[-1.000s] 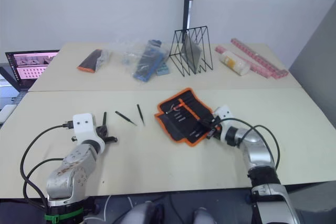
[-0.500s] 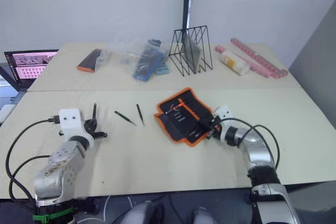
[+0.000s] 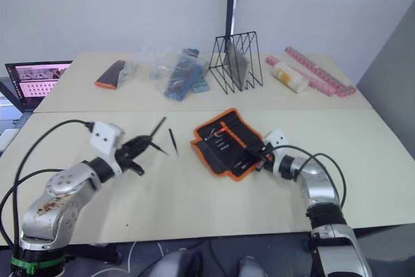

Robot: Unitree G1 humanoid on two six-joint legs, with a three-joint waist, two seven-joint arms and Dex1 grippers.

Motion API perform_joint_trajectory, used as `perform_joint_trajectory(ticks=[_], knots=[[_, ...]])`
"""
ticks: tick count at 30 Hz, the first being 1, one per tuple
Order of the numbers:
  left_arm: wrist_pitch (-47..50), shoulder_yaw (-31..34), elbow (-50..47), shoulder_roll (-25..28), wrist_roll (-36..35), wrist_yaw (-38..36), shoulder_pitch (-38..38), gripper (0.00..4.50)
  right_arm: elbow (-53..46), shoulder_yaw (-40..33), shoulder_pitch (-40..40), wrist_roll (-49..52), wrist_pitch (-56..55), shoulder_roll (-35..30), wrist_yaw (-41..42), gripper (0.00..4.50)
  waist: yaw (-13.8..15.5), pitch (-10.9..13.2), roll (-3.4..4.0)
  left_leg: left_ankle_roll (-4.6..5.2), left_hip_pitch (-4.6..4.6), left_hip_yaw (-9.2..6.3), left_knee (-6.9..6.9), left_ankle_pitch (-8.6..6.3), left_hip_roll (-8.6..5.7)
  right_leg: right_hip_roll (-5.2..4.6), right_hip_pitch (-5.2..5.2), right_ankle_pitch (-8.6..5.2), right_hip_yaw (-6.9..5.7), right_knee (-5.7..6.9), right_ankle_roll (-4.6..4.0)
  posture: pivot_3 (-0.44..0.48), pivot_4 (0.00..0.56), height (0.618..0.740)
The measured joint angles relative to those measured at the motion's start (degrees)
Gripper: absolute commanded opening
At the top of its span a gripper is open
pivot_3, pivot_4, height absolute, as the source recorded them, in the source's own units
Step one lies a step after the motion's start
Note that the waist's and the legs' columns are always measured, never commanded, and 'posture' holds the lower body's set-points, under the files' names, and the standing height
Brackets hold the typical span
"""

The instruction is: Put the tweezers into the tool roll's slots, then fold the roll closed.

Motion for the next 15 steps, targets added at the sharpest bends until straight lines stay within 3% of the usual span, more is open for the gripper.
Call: perform_joint_trajectory(ticks=[7,15], knots=[[2.84,-6.48,-0.77,2.86,-0.20,-4.50,-2.29,0.07,1.37,0.34,-0.93,-0.05,-0.57,0.16,0.21,0.00,-0.16,0.02,0.03,-0.01,0.00,0.00,0.00,0.01,0.03,0.03,-0.01,0.00,0.01,0.00,-0.01,0.000,0.150,0.704],[10.31,-11.40,0.51,3.81,-0.14,-5.90,-11.25,0.07,1.27,0.28,-0.70,-0.07,-1.02,0.05,0.07,0.00,0.03,0.04,0.03,-0.04,0.00,-0.01,0.00,0.03,-0.01,0.04,0.01,-0.01,0.02,0.00,0.03,0.000,0.150,0.704]])
